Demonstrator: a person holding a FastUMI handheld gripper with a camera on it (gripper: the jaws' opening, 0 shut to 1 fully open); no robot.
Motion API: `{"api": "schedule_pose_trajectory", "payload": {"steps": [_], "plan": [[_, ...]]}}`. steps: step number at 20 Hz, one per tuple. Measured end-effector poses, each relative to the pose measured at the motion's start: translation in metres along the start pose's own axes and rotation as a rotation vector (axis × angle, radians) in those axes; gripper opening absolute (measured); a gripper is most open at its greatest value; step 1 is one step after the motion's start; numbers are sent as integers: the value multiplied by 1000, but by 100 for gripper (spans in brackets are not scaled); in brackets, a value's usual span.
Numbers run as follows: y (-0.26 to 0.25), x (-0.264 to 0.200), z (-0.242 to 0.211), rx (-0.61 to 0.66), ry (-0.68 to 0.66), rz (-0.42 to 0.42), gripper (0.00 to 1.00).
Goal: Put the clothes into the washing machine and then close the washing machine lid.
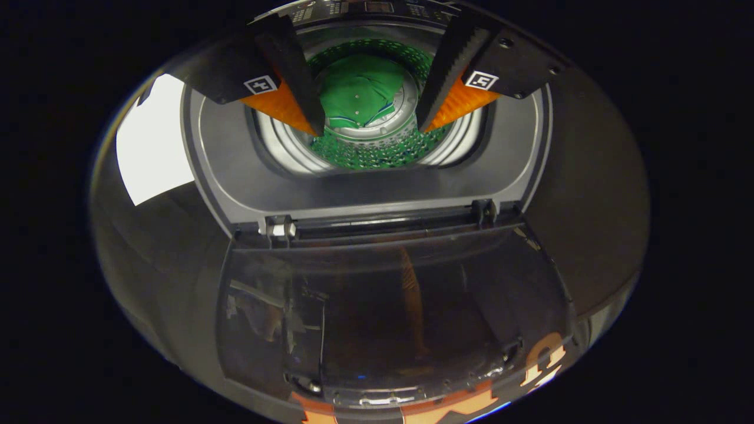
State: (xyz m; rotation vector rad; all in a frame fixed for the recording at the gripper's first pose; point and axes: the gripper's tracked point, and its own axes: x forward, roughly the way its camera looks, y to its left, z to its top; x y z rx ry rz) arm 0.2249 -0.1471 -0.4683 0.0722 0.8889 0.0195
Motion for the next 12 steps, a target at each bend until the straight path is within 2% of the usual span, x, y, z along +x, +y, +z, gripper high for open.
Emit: {"api": "schedule_pose_trajectory", "payload": {"steps": [4, 12], "plan": [[5, -36, 40, 7, -121, 2, 100], [22, -115, 150, 28, -378, 55, 99]]}}
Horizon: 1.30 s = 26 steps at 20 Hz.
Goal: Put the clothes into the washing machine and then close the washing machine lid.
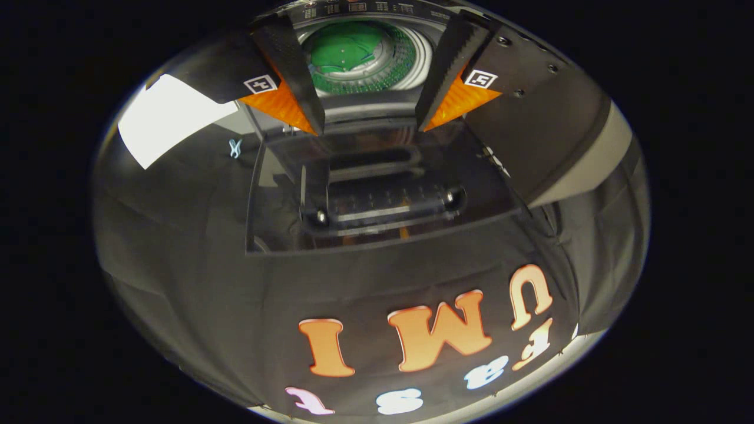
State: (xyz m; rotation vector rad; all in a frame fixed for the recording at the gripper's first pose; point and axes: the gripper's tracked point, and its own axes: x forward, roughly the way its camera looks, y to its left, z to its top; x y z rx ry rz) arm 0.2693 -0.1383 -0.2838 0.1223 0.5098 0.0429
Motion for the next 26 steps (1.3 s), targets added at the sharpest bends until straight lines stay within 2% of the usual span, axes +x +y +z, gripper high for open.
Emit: {"api": "schedule_pose_trajectory", "payload": {"steps": [7, 12, 15, 23, 26], "plan": [[2, -4, 95, -19, -150, 6, 99], [-10, 26, 131, -23, -176, -21, 99], [-19, 53, 131, -46, -144, -56, 99], [-3, 114, 121, -77, -57, -33, 99], [-10, 129, 118, -84, -48, -56, 98]]}}
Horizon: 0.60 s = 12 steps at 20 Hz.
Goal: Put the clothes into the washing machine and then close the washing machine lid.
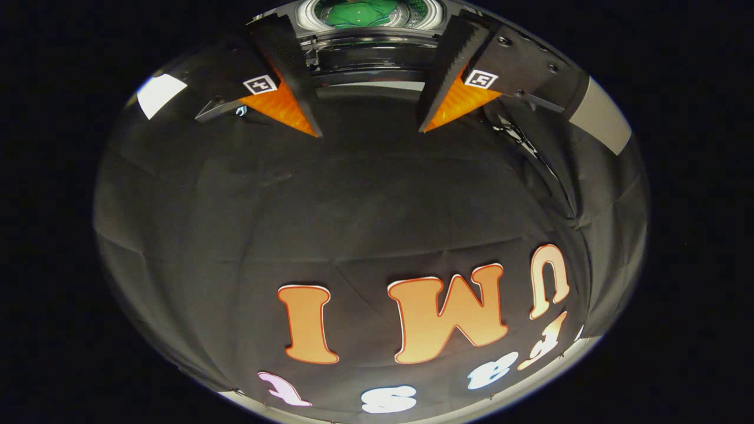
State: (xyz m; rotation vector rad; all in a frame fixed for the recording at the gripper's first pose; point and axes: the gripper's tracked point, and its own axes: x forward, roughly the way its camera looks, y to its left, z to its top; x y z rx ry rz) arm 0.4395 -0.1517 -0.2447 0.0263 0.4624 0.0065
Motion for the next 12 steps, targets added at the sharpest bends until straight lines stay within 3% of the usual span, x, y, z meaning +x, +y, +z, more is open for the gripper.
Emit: {"api": "schedule_pose_trajectory", "payload": {"steps": [12], "plan": [[-3, -21, -8, -30, -46, 16, 98]]}}
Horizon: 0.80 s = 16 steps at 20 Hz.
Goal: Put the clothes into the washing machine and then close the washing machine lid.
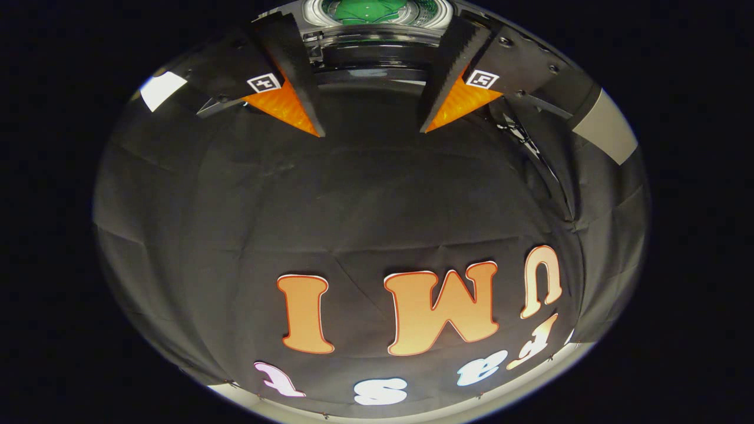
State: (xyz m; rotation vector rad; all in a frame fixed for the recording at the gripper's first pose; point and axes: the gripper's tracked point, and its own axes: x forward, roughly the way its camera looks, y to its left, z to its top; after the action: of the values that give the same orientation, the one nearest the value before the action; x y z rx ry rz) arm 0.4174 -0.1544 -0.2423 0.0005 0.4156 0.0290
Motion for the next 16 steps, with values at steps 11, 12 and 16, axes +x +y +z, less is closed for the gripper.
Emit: {"api": "schedule_pose_trajectory", "payload": {"steps": [11, 12, 16], "plan": [[2, -53, -22, -10, 8, 14, 98], [2, -59, -23, -7, 8, 16, 98], [3, -78, -35, -6, 5, 20, 98]]}}
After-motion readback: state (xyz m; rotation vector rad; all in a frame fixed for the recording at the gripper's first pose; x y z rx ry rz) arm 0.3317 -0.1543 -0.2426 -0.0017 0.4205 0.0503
